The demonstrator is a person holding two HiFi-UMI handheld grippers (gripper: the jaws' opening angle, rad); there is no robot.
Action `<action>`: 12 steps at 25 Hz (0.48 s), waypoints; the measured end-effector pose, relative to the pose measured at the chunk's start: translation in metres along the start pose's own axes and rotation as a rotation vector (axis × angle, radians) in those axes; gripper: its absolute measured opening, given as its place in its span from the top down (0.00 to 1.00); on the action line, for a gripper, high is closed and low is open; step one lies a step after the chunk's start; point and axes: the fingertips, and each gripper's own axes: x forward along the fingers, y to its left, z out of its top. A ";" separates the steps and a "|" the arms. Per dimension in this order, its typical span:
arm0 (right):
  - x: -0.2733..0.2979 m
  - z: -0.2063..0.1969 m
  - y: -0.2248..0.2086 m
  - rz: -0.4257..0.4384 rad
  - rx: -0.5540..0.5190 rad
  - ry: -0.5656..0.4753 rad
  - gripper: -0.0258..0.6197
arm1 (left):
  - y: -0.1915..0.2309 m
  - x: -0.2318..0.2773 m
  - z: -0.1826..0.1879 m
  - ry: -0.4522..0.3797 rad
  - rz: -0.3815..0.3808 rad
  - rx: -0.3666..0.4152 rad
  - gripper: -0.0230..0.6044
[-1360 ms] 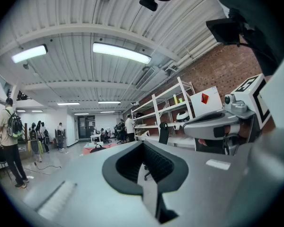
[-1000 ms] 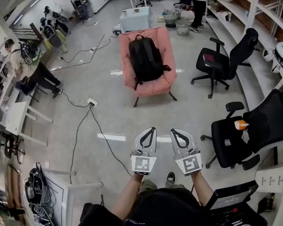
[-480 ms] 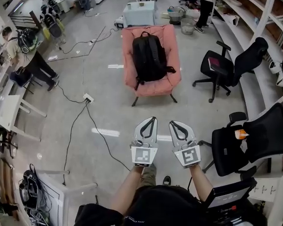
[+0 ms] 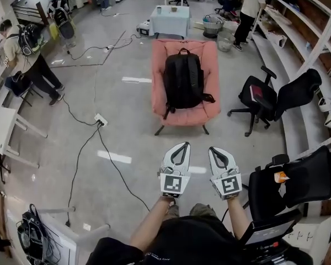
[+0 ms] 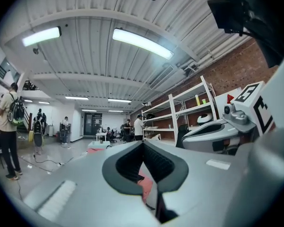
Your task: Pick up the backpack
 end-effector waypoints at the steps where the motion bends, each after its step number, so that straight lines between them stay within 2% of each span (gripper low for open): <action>1: 0.009 0.002 -0.002 -0.003 -0.005 0.006 0.94 | 0.010 0.006 -0.003 0.003 0.002 0.003 0.96; 6: 0.050 -0.012 -0.028 -0.012 0.023 0.018 0.94 | 0.037 0.049 -0.020 0.050 -0.005 -0.014 0.96; 12: 0.118 -0.043 -0.091 -0.042 0.074 0.025 0.94 | 0.063 0.141 -0.052 0.097 -0.025 0.030 0.96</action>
